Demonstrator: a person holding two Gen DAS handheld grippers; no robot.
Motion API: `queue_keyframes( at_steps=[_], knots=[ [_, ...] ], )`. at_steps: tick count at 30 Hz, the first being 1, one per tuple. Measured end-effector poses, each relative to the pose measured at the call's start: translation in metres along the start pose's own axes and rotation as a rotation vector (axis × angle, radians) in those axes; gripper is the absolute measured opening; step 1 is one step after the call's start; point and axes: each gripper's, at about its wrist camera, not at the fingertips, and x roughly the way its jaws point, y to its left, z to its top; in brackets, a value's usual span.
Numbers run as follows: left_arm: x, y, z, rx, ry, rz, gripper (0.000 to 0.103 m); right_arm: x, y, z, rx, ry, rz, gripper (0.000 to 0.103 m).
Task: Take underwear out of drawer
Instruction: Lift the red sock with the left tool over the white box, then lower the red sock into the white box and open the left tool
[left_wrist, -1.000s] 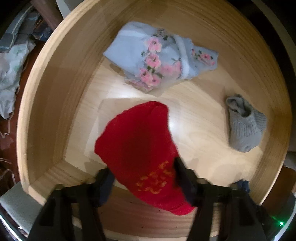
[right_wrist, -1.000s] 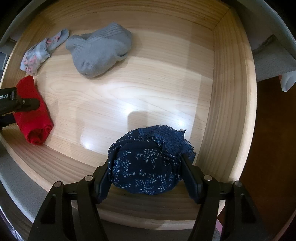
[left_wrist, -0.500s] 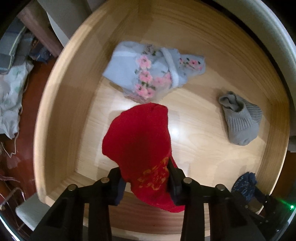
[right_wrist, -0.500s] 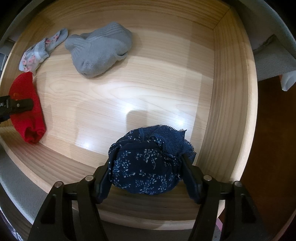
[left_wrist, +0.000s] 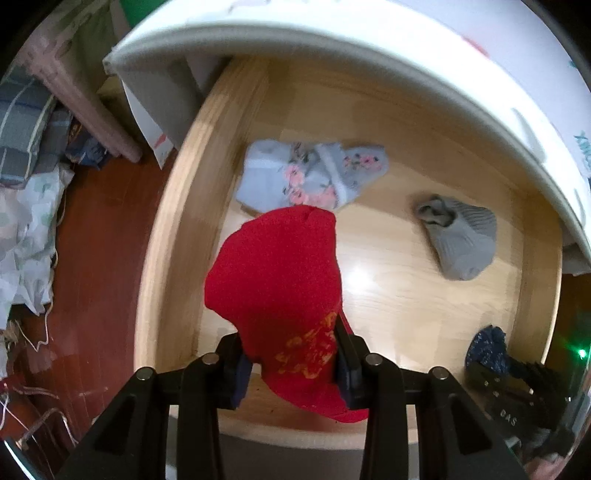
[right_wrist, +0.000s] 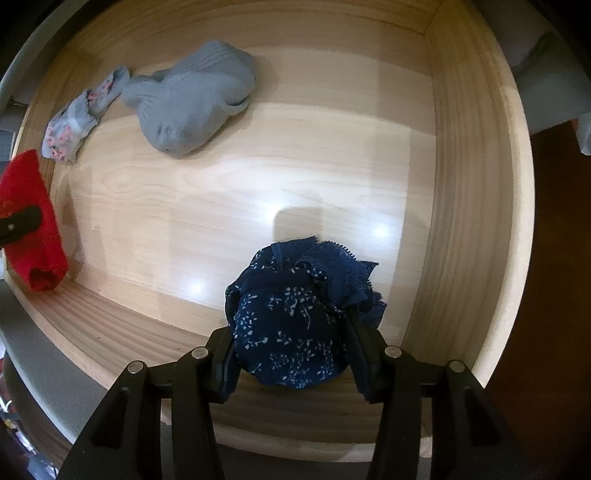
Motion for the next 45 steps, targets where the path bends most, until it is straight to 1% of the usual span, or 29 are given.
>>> queue_keyframes(
  at_steps=[2,7,8,9,10,11,17,20,24,28,34,40,44,45],
  knots=[
    [-0.004,-0.005,0.0,0.019,-0.023,0.005,0.037,0.001,0.0,0.001,-0.002,0.004,-0.003,0.048],
    [-0.032,-0.005,-0.003,0.081,-0.092,0.01,0.037,0.004,0.001,0.006,-0.011,0.009,-0.021,0.048],
    [-0.024,-0.016,-0.005,0.084,-0.101,0.009,0.037,0.004,0.001,0.007,-0.015,0.01,-0.025,0.048],
    [-0.032,-0.015,-0.005,0.093,-0.114,0.008,0.037,0.005,0.002,0.006,-0.017,0.01,-0.028,0.048],
    [-0.025,-0.017,-0.009,0.102,-0.122,0.008,0.037,0.005,0.003,0.006,-0.019,0.01,-0.032,0.048],
    [-0.028,-0.019,-0.008,0.108,-0.134,0.009,0.037,0.007,0.007,0.007,-0.023,0.011,-0.037,0.048],
    [-0.066,-0.017,-0.007,0.133,-0.214,-0.002,0.037,0.01,0.013,0.01,-0.03,0.012,-0.045,0.048],
    [-0.093,-0.019,-0.003,0.152,-0.262,-0.006,0.037,0.01,0.017,0.012,-0.033,0.013,-0.046,0.048],
    [-0.137,-0.026,0.004,0.183,-0.353,0.002,0.037,0.012,0.018,0.009,-0.034,0.012,-0.046,0.048],
    [-0.186,-0.035,0.018,0.209,-0.47,0.018,0.037,0.012,0.018,0.009,-0.032,0.012,-0.046,0.048],
    [-0.236,-0.056,0.05,0.241,-0.606,0.044,0.037,0.011,0.015,0.006,-0.03,0.009,-0.046,0.048],
    [-0.261,-0.09,0.088,0.305,-0.691,0.039,0.037,0.012,0.015,0.004,-0.03,0.007,-0.044,0.048],
    [-0.261,-0.119,0.116,0.355,-0.71,0.041,0.037,0.012,0.014,0.004,-0.028,0.006,-0.039,0.048],
    [-0.257,-0.125,0.123,0.374,-0.704,0.04,0.037,0.013,0.013,0.004,-0.027,0.006,-0.036,0.048]
  ],
)
